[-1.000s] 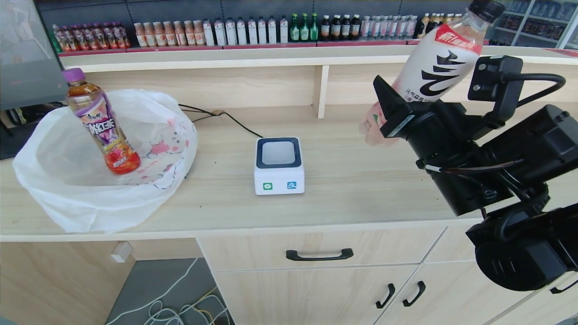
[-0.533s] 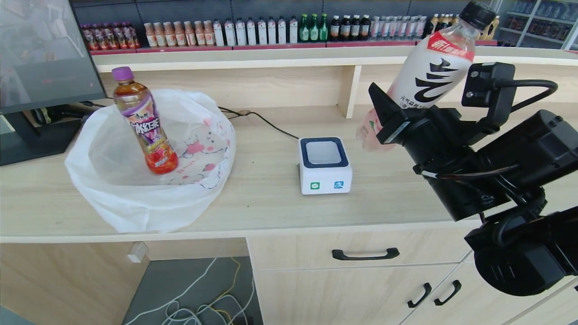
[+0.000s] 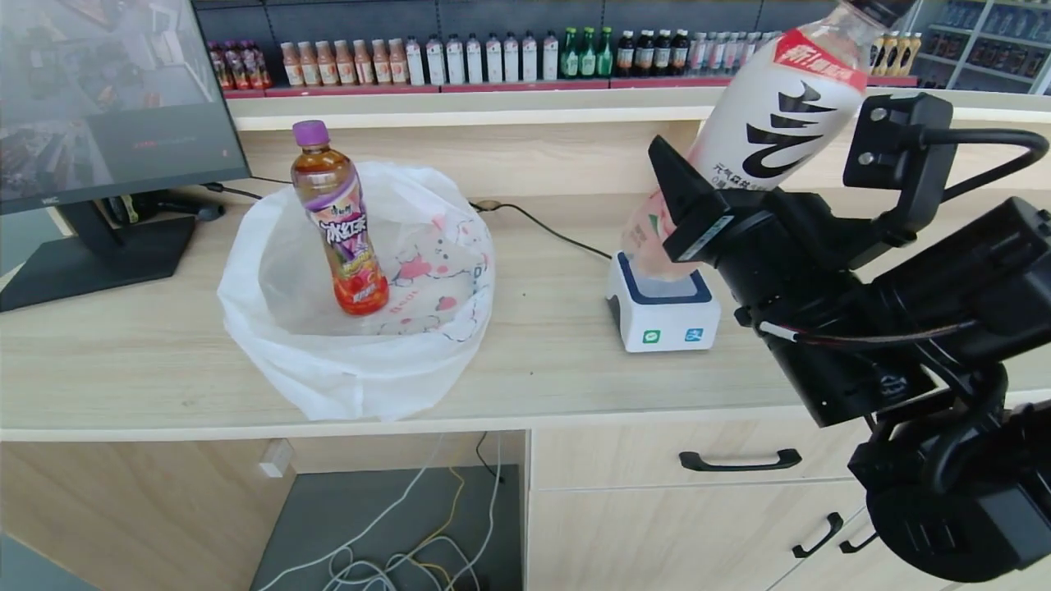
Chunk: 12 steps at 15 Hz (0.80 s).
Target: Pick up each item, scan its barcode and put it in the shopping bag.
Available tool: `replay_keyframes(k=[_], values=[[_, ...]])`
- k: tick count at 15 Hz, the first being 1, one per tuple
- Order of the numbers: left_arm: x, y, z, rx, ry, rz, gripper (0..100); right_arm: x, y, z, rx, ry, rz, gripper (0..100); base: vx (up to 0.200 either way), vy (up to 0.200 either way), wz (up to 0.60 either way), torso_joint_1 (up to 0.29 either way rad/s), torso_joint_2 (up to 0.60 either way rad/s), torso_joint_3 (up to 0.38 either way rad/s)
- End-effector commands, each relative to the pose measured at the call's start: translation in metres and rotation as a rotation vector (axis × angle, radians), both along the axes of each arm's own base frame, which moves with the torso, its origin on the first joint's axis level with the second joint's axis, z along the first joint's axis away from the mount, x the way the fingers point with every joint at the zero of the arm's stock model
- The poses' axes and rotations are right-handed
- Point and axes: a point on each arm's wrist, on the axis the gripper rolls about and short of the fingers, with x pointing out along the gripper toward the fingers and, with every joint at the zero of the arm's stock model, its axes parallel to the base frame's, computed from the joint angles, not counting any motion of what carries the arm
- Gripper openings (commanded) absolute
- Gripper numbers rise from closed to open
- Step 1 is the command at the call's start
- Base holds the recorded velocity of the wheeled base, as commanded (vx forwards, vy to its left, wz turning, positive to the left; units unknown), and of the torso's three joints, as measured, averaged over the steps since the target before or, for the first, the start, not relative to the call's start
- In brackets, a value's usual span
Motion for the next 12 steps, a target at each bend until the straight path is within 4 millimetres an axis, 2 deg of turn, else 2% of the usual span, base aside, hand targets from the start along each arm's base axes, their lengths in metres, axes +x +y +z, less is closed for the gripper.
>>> replay_keyframes(k=[1, 4, 12], values=[[0.000, 0.000, 0.000, 0.001, 0.001, -0.001, 100, -0.006, -0.002, 0.007, 0.024, -0.012, 0.004, 0, 0.000, 0.000, 0.00, 0.000, 0.00, 0.000], [0.000, 0.000, 0.000, 0.001, 0.001, 0.001, 100, -0.002, -0.005, 0.012, 0.152, 0.069, 0.001, 0, 0.000, 0.000, 0.00, 0.000, 0.00, 0.000], [0.000, 0.000, 0.000, 0.001, 0.001, 0.001, 100, 0.015, 0.008, 0.025, 0.474, 0.319, 0.123, 0, 0.000, 0.000, 0.00, 0.000, 0.00, 0.000]])
